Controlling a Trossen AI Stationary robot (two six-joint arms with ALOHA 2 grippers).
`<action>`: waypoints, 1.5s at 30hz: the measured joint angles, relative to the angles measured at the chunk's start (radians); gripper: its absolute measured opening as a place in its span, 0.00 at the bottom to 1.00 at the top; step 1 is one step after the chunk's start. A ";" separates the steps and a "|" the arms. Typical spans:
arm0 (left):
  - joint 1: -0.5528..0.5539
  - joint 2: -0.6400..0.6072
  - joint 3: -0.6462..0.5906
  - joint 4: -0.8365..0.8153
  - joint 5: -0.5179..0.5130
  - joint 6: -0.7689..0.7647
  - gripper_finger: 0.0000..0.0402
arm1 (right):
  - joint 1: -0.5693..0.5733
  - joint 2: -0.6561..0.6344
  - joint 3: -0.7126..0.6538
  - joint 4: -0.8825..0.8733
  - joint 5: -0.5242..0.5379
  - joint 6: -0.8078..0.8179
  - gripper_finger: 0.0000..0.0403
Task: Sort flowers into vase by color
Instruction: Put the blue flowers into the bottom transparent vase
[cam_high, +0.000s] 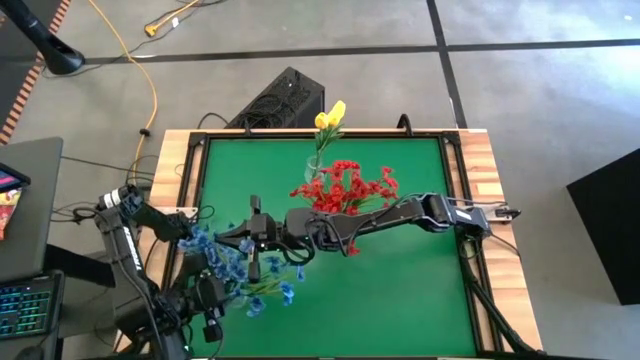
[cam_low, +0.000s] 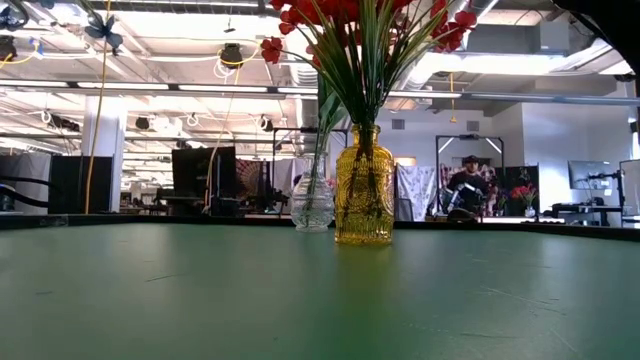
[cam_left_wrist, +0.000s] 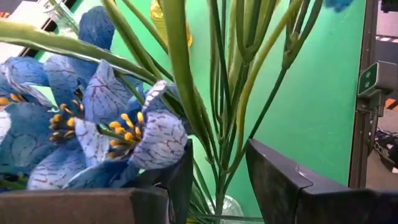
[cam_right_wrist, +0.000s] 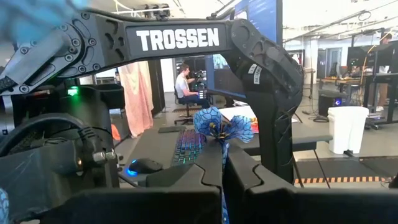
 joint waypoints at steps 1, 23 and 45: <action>0.000 0.000 0.000 0.000 0.000 0.001 0.34 | 0.000 0.000 0.000 0.000 0.000 0.003 0.06; -0.001 -0.001 0.000 0.004 0.003 0.053 0.00 | 0.007 0.000 0.000 0.001 -0.023 0.006 0.13; -0.101 -0.062 0.000 0.004 -0.071 0.090 0.00 | 0.013 -0.102 0.000 -0.329 -0.072 0.025 0.66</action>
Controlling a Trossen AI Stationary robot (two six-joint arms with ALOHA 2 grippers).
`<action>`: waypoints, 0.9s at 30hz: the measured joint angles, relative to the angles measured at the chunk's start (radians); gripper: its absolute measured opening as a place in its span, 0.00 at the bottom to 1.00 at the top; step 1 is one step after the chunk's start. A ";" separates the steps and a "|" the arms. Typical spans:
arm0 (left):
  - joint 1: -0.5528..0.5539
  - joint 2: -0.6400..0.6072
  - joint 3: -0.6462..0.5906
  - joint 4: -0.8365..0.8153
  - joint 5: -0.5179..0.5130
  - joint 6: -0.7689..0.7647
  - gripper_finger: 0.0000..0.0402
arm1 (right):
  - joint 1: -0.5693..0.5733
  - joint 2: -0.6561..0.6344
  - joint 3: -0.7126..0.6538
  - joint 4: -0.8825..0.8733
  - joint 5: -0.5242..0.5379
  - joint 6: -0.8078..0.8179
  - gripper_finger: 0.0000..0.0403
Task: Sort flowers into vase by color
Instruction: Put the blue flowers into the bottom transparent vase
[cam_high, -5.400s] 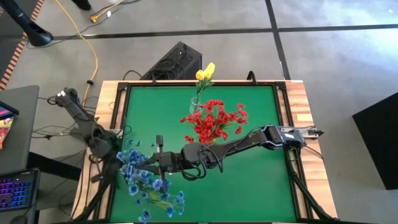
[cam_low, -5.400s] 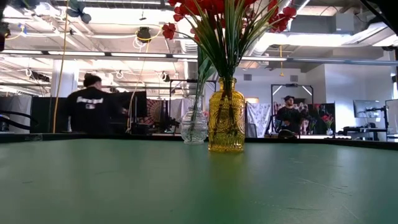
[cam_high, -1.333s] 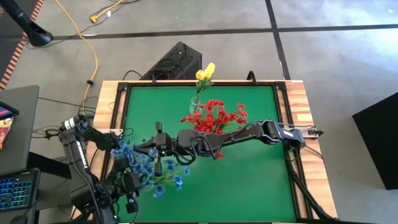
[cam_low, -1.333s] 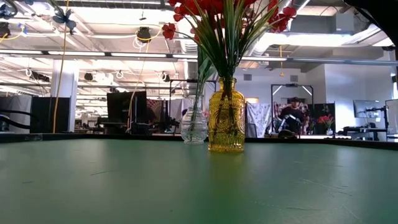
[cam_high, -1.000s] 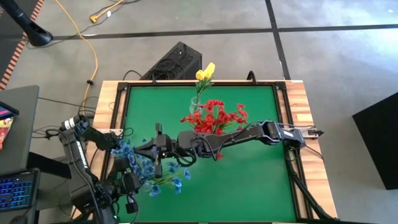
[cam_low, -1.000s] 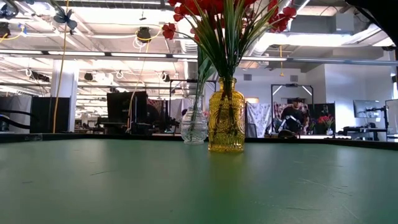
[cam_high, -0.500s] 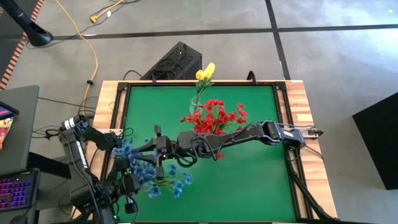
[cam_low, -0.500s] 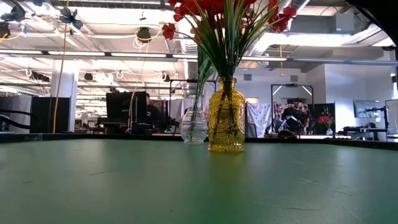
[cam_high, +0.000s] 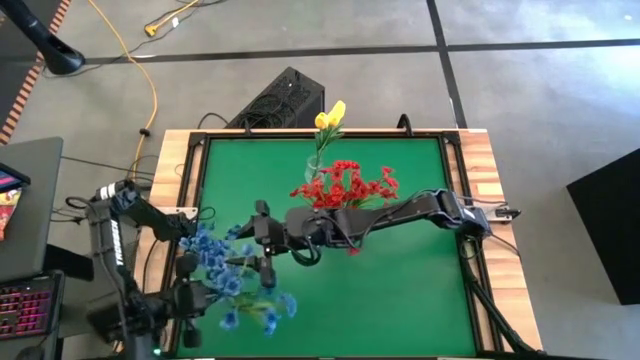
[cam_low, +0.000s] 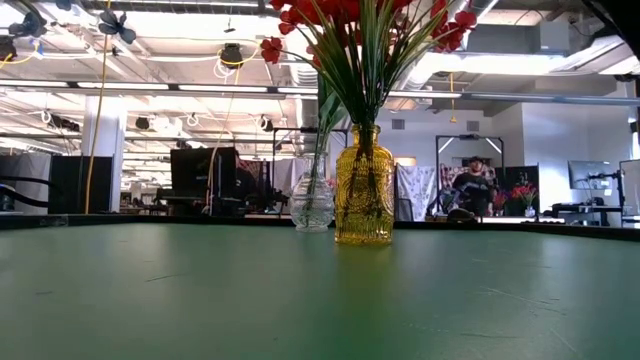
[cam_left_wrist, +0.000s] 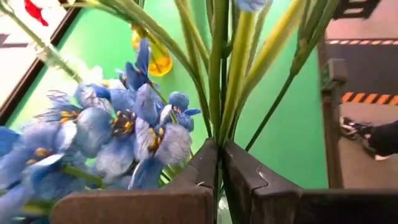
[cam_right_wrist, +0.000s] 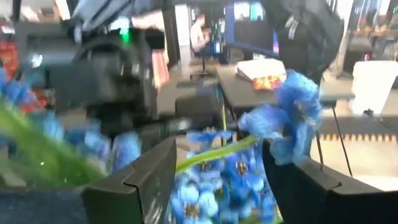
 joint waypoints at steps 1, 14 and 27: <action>-0.014 -0.006 0.000 -0.001 -0.008 0.000 0.00 | 0.000 -0.015 0.000 -0.034 -0.001 0.000 0.66; -0.178 -0.012 -0.055 -0.010 -0.223 -0.106 0.00 | 0.013 -0.101 0.000 -0.140 -0.005 0.005 0.66; -0.227 -0.013 -0.173 0.003 -0.281 -0.217 0.00 | 0.019 -0.111 0.000 -0.144 -0.005 0.007 0.66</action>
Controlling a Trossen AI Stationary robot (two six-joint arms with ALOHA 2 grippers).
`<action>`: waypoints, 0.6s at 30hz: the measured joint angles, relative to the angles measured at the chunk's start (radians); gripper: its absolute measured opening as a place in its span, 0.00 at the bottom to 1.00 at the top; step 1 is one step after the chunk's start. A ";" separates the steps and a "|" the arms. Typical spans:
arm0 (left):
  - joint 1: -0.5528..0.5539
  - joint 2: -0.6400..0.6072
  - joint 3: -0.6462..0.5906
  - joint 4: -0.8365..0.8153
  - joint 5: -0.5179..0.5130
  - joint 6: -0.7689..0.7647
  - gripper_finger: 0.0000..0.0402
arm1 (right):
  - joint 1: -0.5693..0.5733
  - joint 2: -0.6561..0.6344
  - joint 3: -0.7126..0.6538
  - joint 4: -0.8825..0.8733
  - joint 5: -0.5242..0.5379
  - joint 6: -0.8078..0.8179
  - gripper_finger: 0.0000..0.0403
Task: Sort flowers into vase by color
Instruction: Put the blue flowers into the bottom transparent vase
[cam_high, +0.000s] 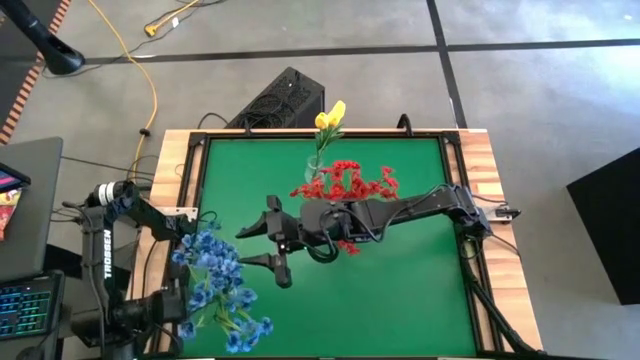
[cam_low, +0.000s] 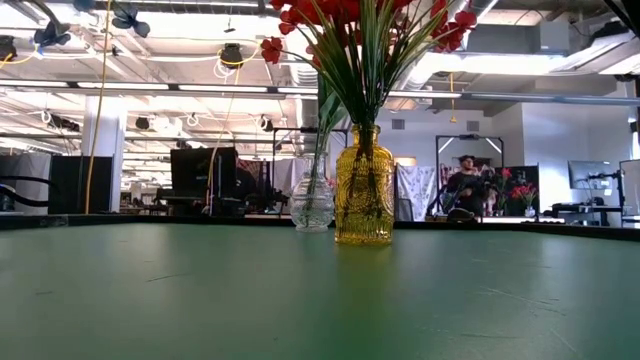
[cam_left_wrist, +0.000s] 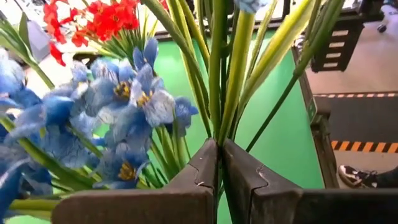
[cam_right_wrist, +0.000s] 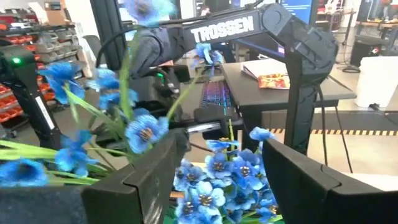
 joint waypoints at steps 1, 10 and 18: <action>0.000 0.000 -0.004 -0.001 0.006 -0.003 0.00 | 0.000 0.000 0.000 0.000 0.000 0.000 0.66; 0.013 0.000 -0.009 -0.005 0.026 -0.022 0.00 | -0.001 0.000 0.000 0.000 0.000 -0.002 0.66; 0.062 0.001 -0.053 -0.007 0.102 -0.026 0.00 | 0.003 0.001 0.000 -0.002 0.000 -0.010 0.66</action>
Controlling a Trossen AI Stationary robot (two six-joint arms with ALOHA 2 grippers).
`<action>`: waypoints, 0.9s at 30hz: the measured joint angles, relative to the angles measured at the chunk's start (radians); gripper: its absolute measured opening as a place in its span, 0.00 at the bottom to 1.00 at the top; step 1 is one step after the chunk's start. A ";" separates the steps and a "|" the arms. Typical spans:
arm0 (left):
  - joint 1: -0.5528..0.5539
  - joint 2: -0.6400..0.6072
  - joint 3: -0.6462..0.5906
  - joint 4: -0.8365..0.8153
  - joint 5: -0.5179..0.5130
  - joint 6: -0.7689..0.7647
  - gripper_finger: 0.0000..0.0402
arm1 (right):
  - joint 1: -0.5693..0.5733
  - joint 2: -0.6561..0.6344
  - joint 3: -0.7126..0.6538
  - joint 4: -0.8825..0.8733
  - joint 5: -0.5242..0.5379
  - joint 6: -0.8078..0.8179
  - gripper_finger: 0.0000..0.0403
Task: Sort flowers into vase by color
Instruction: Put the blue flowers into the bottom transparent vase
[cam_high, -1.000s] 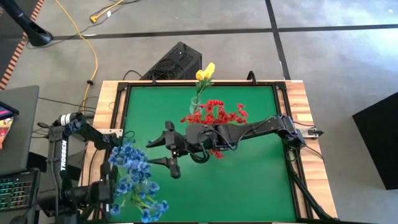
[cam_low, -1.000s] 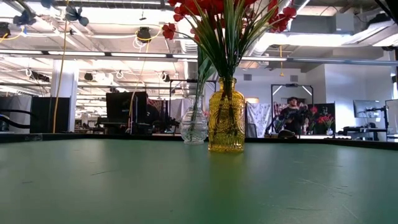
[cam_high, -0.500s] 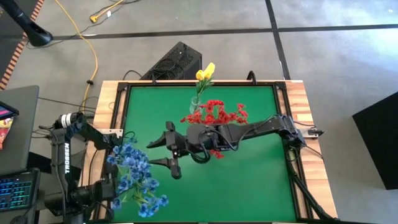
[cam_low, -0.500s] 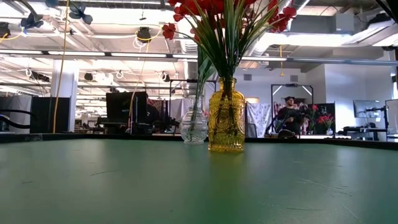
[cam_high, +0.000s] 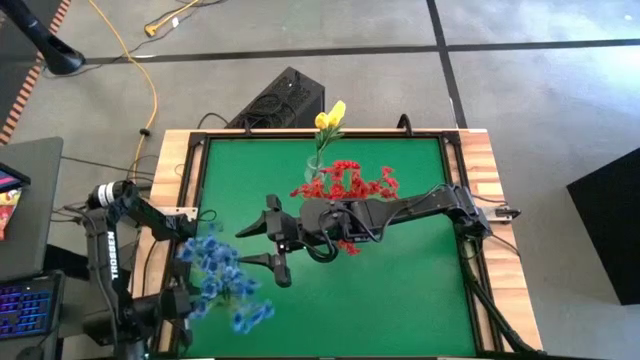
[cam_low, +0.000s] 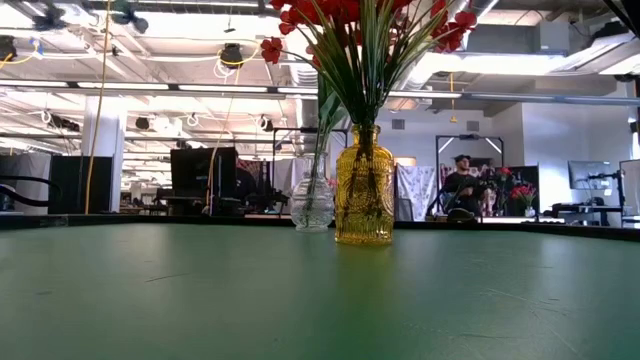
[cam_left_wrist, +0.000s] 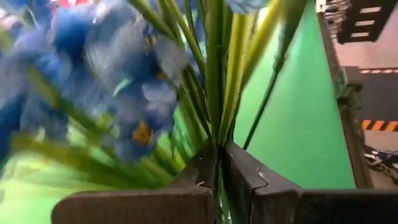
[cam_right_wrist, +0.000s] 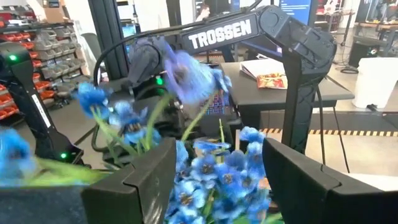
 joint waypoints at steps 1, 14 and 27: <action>0.000 0.000 -0.013 0.002 0.000 -0.015 0.00 | 0.000 0.000 0.000 -0.002 0.000 -0.001 0.66; -0.010 -0.005 -0.143 0.019 0.036 -0.197 0.00 | 0.001 0.000 0.000 -0.022 0.000 -0.004 0.66; -0.007 -0.006 -0.144 0.040 0.216 -0.200 0.00 | 0.001 0.001 0.000 -0.021 0.001 -0.008 0.66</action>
